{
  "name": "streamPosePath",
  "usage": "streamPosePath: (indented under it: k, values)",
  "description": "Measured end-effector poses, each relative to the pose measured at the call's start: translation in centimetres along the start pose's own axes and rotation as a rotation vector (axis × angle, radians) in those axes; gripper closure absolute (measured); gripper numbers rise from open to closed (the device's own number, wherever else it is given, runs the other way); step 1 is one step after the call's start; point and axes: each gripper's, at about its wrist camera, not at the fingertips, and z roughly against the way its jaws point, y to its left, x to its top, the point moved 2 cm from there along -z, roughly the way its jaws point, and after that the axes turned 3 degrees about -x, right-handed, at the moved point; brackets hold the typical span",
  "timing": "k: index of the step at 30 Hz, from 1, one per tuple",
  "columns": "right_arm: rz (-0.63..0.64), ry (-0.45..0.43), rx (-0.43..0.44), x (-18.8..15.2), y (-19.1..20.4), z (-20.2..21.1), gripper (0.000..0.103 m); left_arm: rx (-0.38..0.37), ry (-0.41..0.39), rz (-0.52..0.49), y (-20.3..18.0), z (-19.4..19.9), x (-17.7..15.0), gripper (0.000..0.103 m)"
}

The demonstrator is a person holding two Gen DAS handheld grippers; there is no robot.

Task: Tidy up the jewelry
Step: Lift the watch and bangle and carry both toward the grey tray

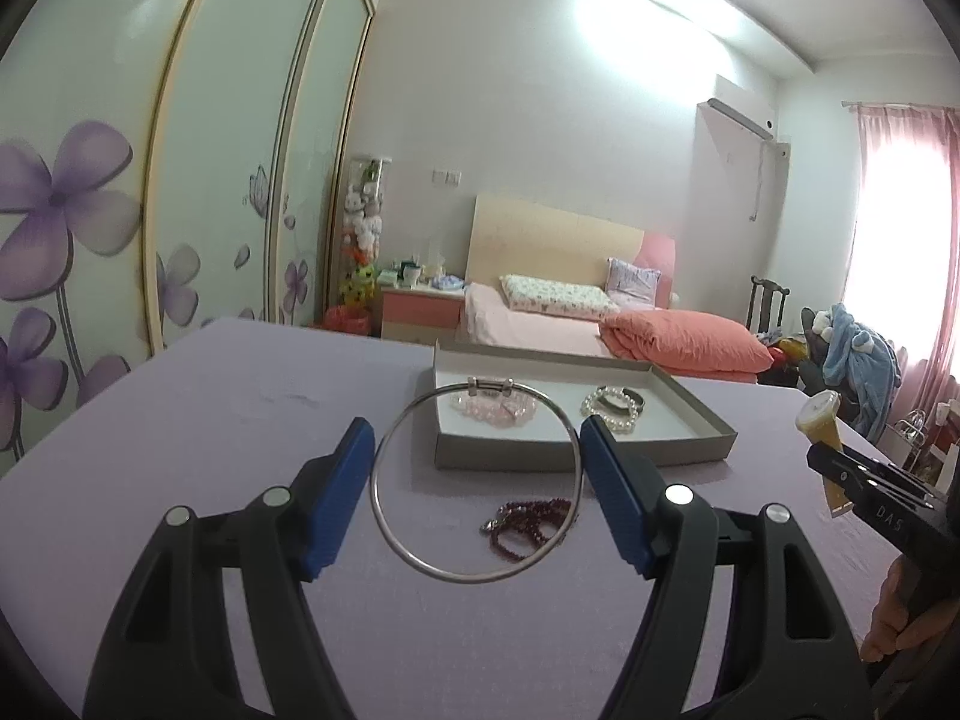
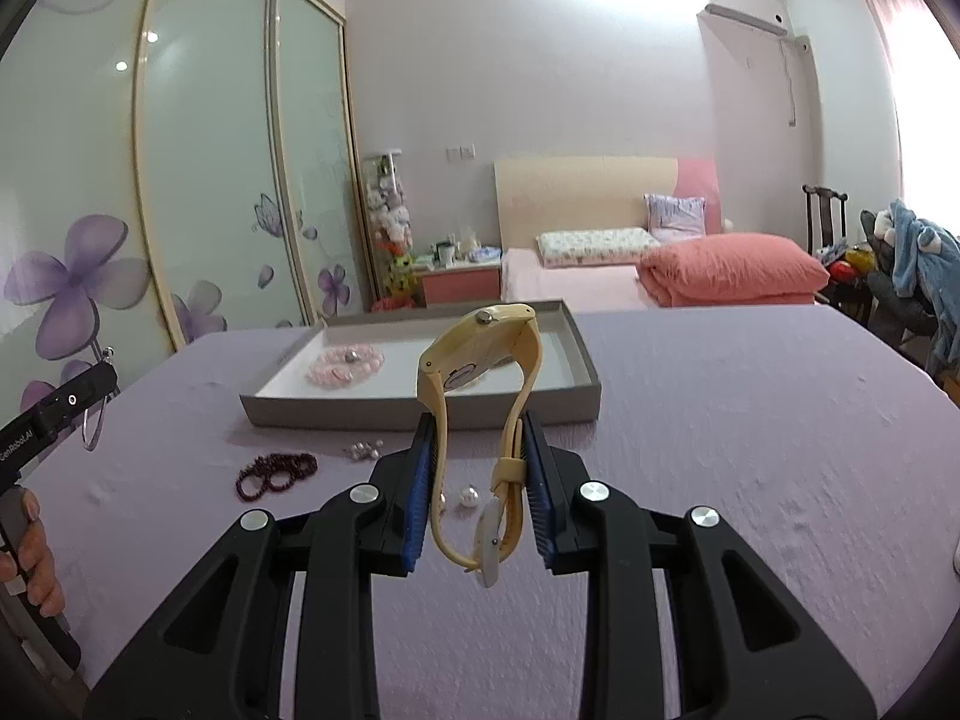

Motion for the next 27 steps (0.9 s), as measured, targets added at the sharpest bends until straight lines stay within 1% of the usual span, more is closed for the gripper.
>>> streamPosePath:
  k: [5, 12, 17, 21, 27]
  values:
    - [0.003, -0.007, -0.002, 0.1, 0.1, 0.1, 0.074, -0.005, -0.022, -0.009, -0.5, 0.4, 0.2, 0.034]
    - [0.004, -0.008, -0.004, 0.1, 0.2, 0.1, 0.074, -0.011, -0.028, -0.015, -0.7, 0.3, 0.3, 0.034]
    - [-0.002, -0.026, -0.003, 0.5, 0.1, 0.3, 0.074, -0.016, -0.036, -0.017, -1.0, 0.3, 0.6, 0.034]
    - [-0.003, -0.052, -0.005, 1.5, 0.2, 0.2, 0.074, -0.030, -0.048, -0.025, -1.2, -0.2, 1.4, 0.034]
    - [0.016, -0.121, -0.015, 4.2, 0.5, -0.6, 0.073, -0.047, -0.089, -0.049, -2.1, -1.3, 3.6, 0.034]
